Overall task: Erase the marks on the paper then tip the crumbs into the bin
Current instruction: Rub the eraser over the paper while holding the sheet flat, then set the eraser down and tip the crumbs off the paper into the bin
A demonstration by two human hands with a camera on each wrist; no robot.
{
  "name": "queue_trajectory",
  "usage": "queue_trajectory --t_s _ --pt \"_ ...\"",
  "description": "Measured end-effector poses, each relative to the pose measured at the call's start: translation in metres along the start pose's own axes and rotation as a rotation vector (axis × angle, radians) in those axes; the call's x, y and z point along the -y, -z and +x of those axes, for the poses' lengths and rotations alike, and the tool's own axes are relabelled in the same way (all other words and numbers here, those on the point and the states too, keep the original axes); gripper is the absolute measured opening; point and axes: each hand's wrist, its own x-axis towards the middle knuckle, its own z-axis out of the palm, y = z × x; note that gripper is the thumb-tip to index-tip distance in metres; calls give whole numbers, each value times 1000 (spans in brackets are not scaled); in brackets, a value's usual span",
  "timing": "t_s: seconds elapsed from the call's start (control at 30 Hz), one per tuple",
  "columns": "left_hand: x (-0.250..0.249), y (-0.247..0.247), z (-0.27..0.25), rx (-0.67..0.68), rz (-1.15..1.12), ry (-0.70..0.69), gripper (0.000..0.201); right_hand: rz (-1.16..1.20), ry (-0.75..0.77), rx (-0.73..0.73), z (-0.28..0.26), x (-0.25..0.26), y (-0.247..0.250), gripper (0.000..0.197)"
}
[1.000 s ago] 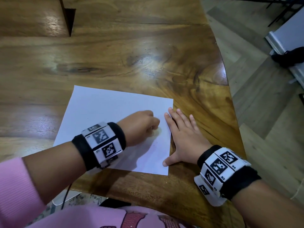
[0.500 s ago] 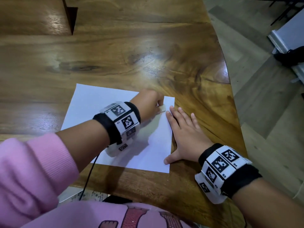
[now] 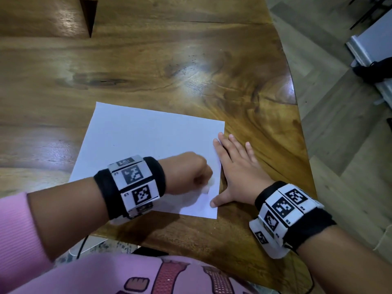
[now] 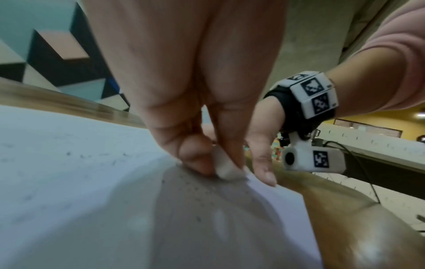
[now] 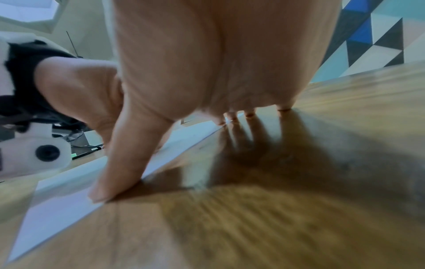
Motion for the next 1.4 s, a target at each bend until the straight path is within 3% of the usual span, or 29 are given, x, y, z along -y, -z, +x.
queue_trajectory --t_s 0.07,0.17,0.23,0.4,0.57,0.6,0.77,0.87,0.97,1.03,1.17,1.23,1.4 --pt "-1 3 0 68 7 -8 10 5 -2 -1 0 0 0 141" --pt "-2 13 16 -121 21 63 13 0 -3 -7 0 0 0 141" --pt "-4 11 15 -166 13 57 11 0 1 -10 0 0 0 141" --pt "3 -12 -20 115 -32 -28 9 5 1 -10 0 -1 0 141" --pt "13 -8 -19 -194 -36 -25 10 -1 -7 0 1 1 0 141" --pt "13 -11 -21 -206 -26 -35 9 -3 -8 2 1 1 0 142" --pt "11 -21 -33 68 -147 48 11 -5 -15 8 0 2 1 142" --pt "18 -22 -35 -5 -163 83 11 -2 -17 12 -1 2 2 142" --pt "27 -5 -41 58 -92 41 8 8 -12 16 0 2 1 141" --pt "42 24 -36 -52 -85 102 15 9 -13 17 0 2 1 141" --pt "90 91 -15 -489 -165 352 19 0 -16 30 -1 1 0 141" --pt "105 104 -3 -537 -136 427 17 -1 -14 32 0 1 -1 142" --pt "113 108 16 -472 -16 454 19 1 -16 45 0 4 0 143"
